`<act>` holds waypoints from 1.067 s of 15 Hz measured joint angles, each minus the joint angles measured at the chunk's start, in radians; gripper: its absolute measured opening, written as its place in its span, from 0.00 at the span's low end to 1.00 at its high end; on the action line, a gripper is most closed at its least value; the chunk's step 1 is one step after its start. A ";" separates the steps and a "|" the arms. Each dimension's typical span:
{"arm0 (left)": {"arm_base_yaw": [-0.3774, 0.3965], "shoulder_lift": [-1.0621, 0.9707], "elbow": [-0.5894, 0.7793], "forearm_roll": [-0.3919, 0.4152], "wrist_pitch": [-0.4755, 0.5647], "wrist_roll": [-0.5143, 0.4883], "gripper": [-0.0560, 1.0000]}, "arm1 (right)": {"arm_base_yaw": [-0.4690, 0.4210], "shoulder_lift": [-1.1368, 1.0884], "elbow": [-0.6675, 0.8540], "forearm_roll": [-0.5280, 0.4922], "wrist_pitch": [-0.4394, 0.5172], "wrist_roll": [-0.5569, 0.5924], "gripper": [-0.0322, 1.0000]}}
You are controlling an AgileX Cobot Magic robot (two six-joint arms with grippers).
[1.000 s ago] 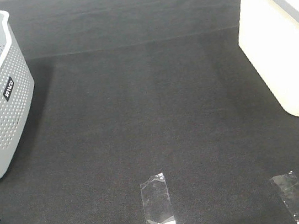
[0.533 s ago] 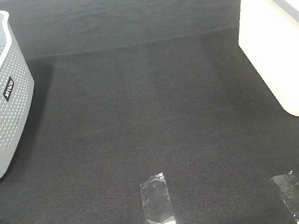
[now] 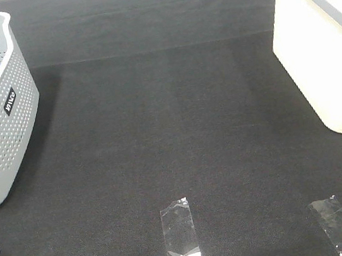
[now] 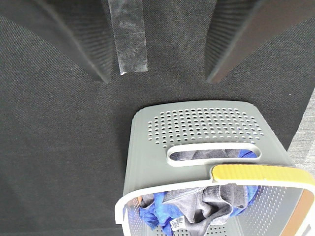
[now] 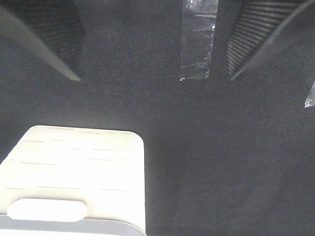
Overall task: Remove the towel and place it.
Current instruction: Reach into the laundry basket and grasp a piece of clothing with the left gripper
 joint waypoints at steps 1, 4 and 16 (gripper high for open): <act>0.000 0.000 0.000 0.000 0.000 0.001 0.56 | 0.000 0.000 0.000 0.000 0.000 0.000 0.74; 0.000 0.000 0.000 0.000 0.000 0.001 0.56 | 0.000 0.000 0.000 0.000 0.000 0.000 0.74; 0.000 0.000 0.000 0.000 0.000 0.001 0.56 | 0.000 0.000 0.000 0.000 0.000 0.000 0.74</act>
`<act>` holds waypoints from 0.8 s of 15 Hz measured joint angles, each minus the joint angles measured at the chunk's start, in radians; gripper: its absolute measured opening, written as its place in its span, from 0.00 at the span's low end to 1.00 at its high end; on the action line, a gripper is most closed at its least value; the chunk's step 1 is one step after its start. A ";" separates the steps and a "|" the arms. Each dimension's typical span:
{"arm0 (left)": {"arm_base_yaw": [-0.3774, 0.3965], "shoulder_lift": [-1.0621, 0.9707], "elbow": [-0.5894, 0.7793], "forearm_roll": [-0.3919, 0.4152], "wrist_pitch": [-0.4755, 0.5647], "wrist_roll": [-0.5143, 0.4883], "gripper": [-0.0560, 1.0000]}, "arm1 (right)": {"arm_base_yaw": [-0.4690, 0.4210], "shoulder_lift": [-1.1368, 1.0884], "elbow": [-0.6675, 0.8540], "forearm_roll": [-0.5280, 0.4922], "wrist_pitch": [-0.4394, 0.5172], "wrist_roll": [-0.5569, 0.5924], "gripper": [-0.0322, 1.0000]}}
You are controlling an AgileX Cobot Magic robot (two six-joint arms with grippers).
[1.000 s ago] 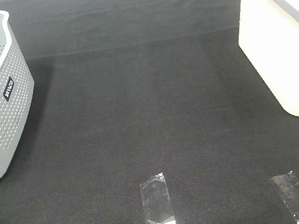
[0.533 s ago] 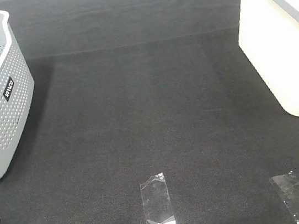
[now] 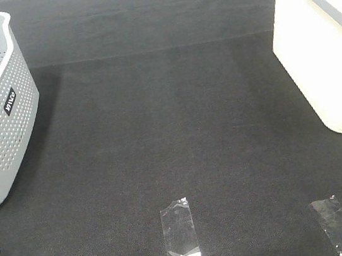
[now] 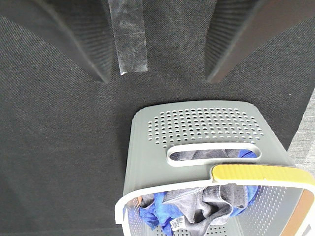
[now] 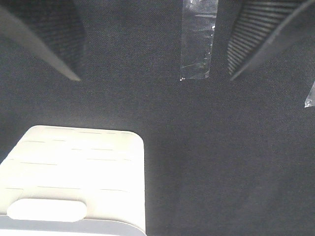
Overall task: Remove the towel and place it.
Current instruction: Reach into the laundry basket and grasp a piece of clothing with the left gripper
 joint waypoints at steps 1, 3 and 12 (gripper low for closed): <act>0.000 0.000 0.000 0.000 0.000 0.000 0.56 | 0.000 0.000 0.000 0.000 0.000 0.000 0.74; 0.000 0.000 0.000 0.000 0.000 0.000 0.56 | 0.000 0.000 0.000 0.000 0.000 0.000 0.74; 0.000 0.000 0.000 0.000 0.000 0.000 0.56 | 0.000 0.000 0.000 0.000 0.000 0.000 0.74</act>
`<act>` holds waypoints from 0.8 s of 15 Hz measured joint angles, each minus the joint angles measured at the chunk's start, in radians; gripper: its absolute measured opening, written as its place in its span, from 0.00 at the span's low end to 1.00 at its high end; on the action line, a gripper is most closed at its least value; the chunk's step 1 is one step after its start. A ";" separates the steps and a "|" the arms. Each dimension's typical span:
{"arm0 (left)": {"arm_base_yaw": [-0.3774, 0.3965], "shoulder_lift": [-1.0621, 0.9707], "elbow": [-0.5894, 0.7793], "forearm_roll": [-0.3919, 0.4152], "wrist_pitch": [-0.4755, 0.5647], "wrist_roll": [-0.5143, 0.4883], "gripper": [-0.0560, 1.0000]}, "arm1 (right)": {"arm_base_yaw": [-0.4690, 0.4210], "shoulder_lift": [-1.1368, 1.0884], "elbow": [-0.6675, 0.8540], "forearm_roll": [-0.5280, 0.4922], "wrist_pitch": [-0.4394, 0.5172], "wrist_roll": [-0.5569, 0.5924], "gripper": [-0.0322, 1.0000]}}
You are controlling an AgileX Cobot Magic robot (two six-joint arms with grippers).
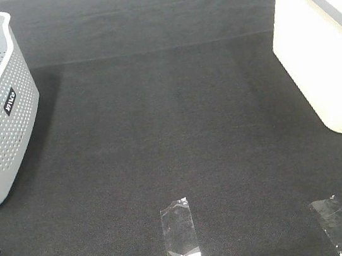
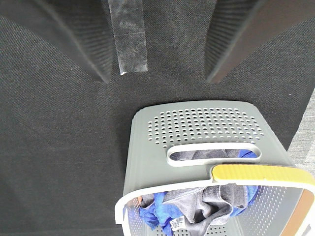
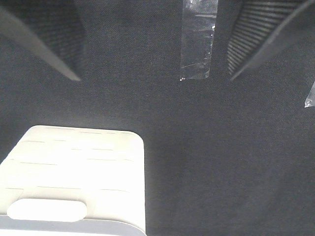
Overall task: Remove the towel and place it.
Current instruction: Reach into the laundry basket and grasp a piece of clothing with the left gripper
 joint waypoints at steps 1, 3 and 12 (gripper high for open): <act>0.000 0.000 0.000 0.000 0.000 0.000 0.56 | 0.000 0.000 0.000 0.000 0.000 0.000 0.74; 0.000 0.000 0.000 0.000 0.000 0.000 0.56 | 0.000 0.000 0.000 0.000 0.000 0.000 0.74; 0.000 0.105 -0.007 0.091 -0.027 -0.001 0.56 | 0.000 0.000 0.000 0.000 0.000 0.000 0.74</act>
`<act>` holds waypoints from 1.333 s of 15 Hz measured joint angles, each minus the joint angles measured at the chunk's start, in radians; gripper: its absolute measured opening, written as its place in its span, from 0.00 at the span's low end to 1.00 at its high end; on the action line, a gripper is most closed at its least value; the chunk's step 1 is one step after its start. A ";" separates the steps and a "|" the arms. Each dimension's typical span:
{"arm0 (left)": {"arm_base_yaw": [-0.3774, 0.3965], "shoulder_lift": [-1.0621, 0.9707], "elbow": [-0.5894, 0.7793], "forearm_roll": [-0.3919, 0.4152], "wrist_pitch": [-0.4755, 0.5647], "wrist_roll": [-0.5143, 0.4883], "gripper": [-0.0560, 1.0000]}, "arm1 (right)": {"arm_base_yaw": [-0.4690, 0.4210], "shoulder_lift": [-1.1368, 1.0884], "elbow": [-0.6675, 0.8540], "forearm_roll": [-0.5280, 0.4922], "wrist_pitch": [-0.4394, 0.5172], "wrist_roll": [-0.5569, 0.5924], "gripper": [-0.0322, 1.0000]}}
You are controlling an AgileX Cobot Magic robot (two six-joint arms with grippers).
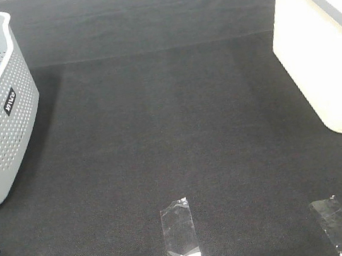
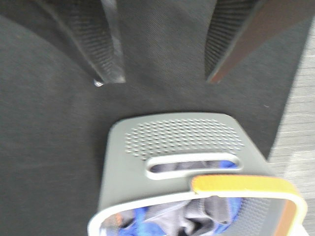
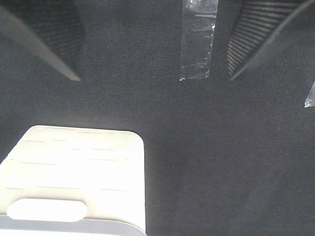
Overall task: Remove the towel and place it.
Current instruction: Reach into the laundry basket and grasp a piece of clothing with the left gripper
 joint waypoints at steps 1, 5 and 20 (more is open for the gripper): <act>0.000 0.046 -0.021 0.038 -0.074 -0.010 0.56 | 0.000 0.000 0.000 0.000 0.000 0.000 0.74; 0.000 0.242 -0.078 0.116 -0.300 -0.111 0.56 | 0.000 0.000 0.000 0.000 0.000 0.000 0.74; 0.000 1.397 -0.875 0.209 -0.153 -0.196 0.56 | 0.000 0.000 0.000 0.000 0.000 0.000 0.74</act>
